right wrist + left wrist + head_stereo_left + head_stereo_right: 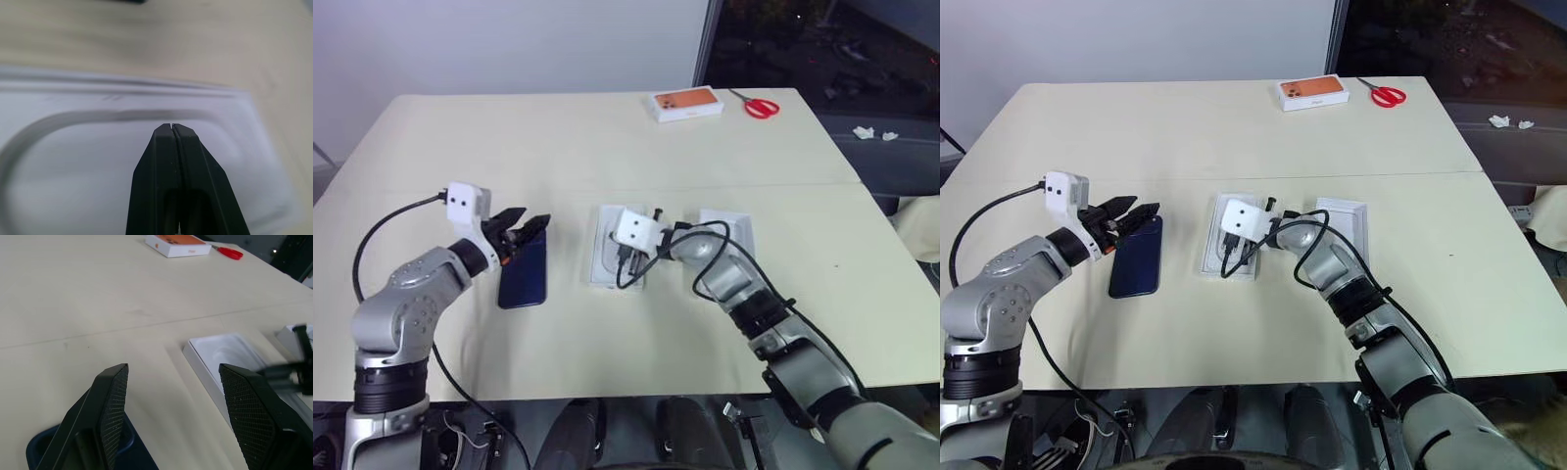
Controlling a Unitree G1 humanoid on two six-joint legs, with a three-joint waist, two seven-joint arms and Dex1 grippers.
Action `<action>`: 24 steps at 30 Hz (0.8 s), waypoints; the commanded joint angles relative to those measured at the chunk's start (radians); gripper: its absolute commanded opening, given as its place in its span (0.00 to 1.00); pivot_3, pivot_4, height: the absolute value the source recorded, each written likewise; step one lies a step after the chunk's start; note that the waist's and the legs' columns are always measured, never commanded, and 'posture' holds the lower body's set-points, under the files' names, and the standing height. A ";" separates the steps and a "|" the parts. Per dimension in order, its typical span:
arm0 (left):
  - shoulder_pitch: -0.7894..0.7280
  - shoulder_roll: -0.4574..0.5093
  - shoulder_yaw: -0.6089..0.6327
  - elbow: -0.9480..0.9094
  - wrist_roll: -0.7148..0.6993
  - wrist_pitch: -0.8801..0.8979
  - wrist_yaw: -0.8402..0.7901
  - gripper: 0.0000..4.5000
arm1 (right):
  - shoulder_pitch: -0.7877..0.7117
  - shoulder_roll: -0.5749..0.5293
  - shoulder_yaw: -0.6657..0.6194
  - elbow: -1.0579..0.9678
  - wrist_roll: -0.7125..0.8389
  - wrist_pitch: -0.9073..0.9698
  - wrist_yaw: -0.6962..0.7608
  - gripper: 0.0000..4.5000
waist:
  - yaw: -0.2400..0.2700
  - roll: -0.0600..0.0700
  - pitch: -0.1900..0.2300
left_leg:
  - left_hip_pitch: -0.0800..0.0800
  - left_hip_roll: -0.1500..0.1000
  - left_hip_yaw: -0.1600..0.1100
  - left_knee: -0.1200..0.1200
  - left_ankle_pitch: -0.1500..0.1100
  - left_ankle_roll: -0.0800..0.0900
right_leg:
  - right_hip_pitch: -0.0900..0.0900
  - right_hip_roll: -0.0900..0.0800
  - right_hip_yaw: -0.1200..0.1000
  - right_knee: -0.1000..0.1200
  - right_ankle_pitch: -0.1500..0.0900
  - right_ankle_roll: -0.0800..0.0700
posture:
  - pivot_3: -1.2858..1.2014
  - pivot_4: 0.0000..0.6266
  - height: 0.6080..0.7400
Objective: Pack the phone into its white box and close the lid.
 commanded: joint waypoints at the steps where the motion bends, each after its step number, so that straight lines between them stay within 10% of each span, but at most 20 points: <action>1: 0.010 0.006 0.031 -0.045 -0.001 -0.021 0.002 0.70 | 0.011 0.004 0.029 -0.017 -0.046 -0.048 -0.006 0.01 | -0.001 0.000 0.000 | 0.000 0.000 0.000 0.000 0.000 0.000 | 0.000 0.000 0.000 0.000 0.000 0.000 | 0.52 0.24 1.00; 24: 0.012 -0.008 0.007 -0.049 0.016 -0.043 0.014 0.70 | -0.182 0.045 -0.032 0.236 -0.073 -0.147 -0.045 0.01 | -0.001 0.000 0.000 | 0.000 0.000 0.000 0.000 0.000 0.000 | 0.000 0.000 0.000 0.000 0.000 0.000 | 0.52 0.24 1.00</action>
